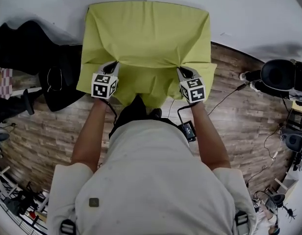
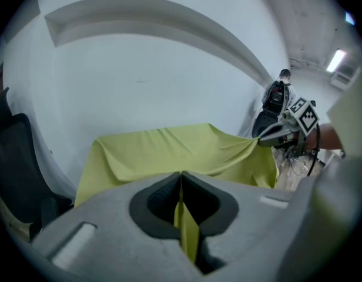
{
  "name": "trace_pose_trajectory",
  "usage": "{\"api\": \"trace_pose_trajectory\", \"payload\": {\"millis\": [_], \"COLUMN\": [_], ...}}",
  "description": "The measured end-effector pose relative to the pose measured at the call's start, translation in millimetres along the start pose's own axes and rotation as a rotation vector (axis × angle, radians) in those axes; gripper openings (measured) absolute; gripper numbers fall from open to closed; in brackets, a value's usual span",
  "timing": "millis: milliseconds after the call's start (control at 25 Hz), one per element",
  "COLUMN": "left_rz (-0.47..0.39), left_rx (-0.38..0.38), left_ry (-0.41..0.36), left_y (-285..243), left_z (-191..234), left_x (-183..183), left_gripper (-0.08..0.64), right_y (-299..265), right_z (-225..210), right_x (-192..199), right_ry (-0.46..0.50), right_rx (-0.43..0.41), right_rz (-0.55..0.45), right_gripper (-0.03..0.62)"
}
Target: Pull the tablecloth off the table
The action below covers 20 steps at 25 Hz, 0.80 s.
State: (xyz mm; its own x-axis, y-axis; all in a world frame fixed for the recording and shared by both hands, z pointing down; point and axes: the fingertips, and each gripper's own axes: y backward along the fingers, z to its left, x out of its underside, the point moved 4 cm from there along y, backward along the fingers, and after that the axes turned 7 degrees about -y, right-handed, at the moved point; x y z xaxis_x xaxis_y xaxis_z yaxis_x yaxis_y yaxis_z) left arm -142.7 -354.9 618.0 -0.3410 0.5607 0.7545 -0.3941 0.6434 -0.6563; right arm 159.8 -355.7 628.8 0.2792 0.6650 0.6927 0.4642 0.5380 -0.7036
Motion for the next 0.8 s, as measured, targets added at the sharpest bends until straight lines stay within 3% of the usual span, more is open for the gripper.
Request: {"api": "trace_pose_trajectory", "payload": {"millis": [400, 800], "left_rz": [-0.129, -0.312], "left_rx": [-0.065, -0.147], "left_ry": [-0.016, -0.031], "left_y": [55.8, 148.1], "left_z": [-25.7, -58.9], "left_x": [-30.8, -80.6], "left_gripper": [0.005, 0.005], "right_y": [68.6, 165.8], "right_z": [8.0, 40.6], "right_x": [-31.6, -74.0], "right_ry": [0.089, 0.184], "right_rx": [-0.014, -0.058], "right_rz": [-0.150, -0.349], "right_gripper": [0.014, 0.015]}}
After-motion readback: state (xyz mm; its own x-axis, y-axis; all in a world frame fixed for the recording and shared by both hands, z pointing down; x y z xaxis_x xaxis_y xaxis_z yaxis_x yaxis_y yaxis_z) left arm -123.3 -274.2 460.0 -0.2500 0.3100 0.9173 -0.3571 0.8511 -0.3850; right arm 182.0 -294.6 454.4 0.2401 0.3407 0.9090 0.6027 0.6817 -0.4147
